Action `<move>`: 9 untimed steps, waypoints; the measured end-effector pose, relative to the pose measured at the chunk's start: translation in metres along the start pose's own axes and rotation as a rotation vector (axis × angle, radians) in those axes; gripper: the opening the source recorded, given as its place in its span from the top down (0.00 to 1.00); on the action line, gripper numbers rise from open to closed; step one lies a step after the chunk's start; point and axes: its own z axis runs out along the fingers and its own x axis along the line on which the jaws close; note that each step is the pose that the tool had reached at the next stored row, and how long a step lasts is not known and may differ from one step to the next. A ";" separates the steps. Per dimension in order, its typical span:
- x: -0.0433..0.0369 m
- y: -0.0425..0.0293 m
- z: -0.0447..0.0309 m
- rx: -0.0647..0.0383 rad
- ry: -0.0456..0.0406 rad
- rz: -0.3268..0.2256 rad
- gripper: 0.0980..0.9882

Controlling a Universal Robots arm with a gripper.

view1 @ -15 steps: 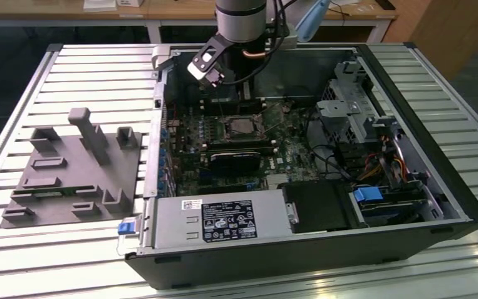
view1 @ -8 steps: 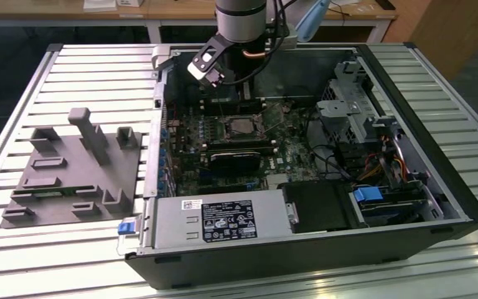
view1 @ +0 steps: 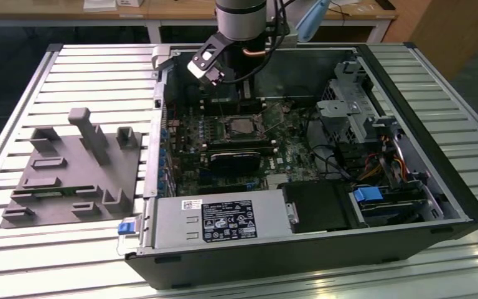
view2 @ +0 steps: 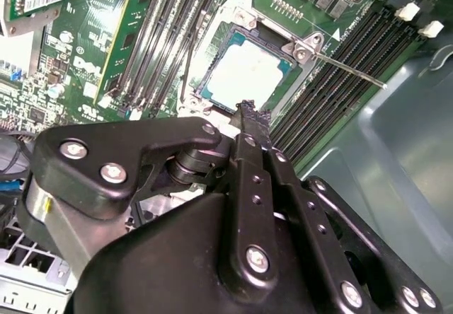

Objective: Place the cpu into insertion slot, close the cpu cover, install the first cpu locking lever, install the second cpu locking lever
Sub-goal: 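Close the cpu cover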

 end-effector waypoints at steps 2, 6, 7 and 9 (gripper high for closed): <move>0.0000 0.0002 -0.0017 0.000 0.0000 0.000 0.99; 0.0000 0.0002 -0.0017 0.000 0.0001 0.000 0.99; 0.0000 0.0003 -0.0018 0.000 0.0000 0.000 0.99; 0.0001 0.0024 -0.0016 0.000 -0.0001 0.000 0.99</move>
